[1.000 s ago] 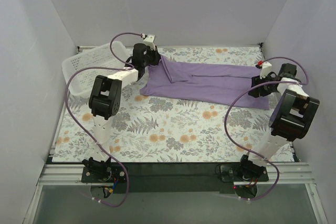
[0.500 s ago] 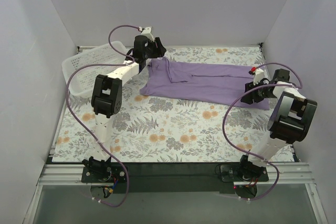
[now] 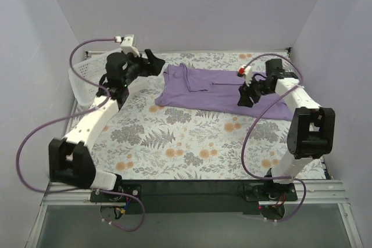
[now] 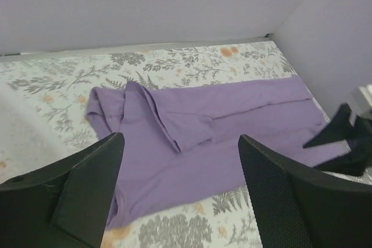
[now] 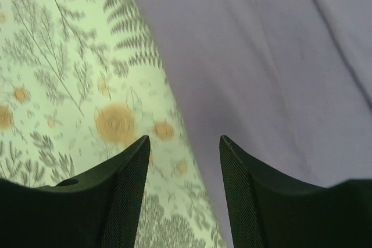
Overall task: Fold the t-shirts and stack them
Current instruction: Fold the tshirt
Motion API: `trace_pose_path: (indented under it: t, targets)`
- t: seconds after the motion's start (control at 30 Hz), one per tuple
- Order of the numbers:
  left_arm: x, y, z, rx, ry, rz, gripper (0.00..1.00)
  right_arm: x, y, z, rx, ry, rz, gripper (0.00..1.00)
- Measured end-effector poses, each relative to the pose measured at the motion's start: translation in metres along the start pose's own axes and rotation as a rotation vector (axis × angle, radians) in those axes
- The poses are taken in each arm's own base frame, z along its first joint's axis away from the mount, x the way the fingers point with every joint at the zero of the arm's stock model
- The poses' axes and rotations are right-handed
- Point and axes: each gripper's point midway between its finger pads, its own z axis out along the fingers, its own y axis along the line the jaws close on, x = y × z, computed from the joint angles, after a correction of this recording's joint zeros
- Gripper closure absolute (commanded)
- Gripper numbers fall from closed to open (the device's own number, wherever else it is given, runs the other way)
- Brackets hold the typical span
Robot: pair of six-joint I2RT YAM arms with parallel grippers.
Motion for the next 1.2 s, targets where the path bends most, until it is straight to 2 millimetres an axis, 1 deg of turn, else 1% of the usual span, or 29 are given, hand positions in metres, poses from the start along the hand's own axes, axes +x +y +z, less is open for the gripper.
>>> trace_pose_path:
  t: [0.07,0.1,0.13,0.17,0.2,0.27,0.3,0.33,0.37,0.4,0.47,0.53,0.57,0.63,0.7,0.8,0.93,1.07,1.2]
  targets:
    - [-0.006,-0.005,-0.045,-0.011,-0.037,0.034,0.2,-0.034,0.009,0.02,-0.012,0.012,-0.07,0.41]
    - [-0.004,-0.008,-0.061,-0.015,-0.044,0.048,0.2,-0.054,0.014,0.033,-0.007,0.016,-0.104,0.4]
    - [0.002,-0.009,-0.08,-0.023,-0.043,0.063,0.2,-0.067,0.016,0.044,0.001,0.021,-0.121,0.39]
    - [0.011,-0.01,-0.096,-0.031,-0.039,0.077,0.2,-0.088,0.019,0.06,0.02,0.019,-0.147,0.38]
    - [0.02,-0.009,-0.112,-0.039,-0.036,0.097,0.2,-0.101,0.019,0.071,0.036,0.012,-0.161,0.37]
    - [0.045,-0.004,-0.14,-0.063,-0.005,0.126,0.2,-0.127,0.026,0.102,0.063,0.019,-0.166,0.37]
    - [0.054,-0.002,-0.148,-0.074,0.007,0.134,0.2,-0.139,0.026,0.117,0.081,0.016,-0.167,0.37]
    - [0.063,0.001,-0.159,-0.088,0.01,0.149,0.2,-0.148,0.026,0.132,0.101,0.015,-0.161,0.37]
    - [0.07,0.003,-0.167,-0.097,0.012,0.156,0.2,-0.155,0.026,0.146,0.117,0.017,-0.153,0.37]
    - [0.077,0.005,-0.175,-0.108,0.011,0.163,0.19,-0.158,0.025,0.159,0.133,0.024,-0.143,0.37]
    - [0.087,0.009,-0.188,-0.125,-0.002,0.171,0.19,-0.16,0.02,0.182,0.169,0.043,-0.124,0.37]
    - [0.092,0.011,-0.196,-0.136,-0.016,0.175,0.18,-0.156,0.013,0.2,0.212,0.071,-0.11,0.37]
    - [0.091,0.012,-0.198,-0.141,-0.025,0.178,0.18,-0.154,0.01,0.207,0.23,0.084,-0.104,0.37]
    - [0.088,0.014,-0.199,-0.156,-0.039,0.186,0.18,-0.15,0.005,0.217,0.272,0.109,-0.1,0.37]
    - [0.088,0.016,-0.199,-0.168,-0.038,0.189,0.18,-0.145,0.0,0.222,0.308,0.131,-0.099,0.38]
    - [0.091,0.018,-0.197,-0.172,-0.024,0.189,0.18,-0.142,-0.006,0.225,0.353,0.147,-0.096,0.38]
    - [0.094,0.019,-0.195,-0.172,-0.012,0.19,0.19,-0.144,-0.015,0.225,0.4,0.15,-0.089,0.38]
    - [0.093,0.019,-0.195,-0.169,-0.016,0.191,0.19,-0.147,-0.015,0.226,0.411,0.14,-0.088,0.38]
    - [0.093,0.018,-0.195,-0.163,-0.014,0.192,0.19,-0.149,-0.008,0.23,0.402,0.135,-0.091,0.39]
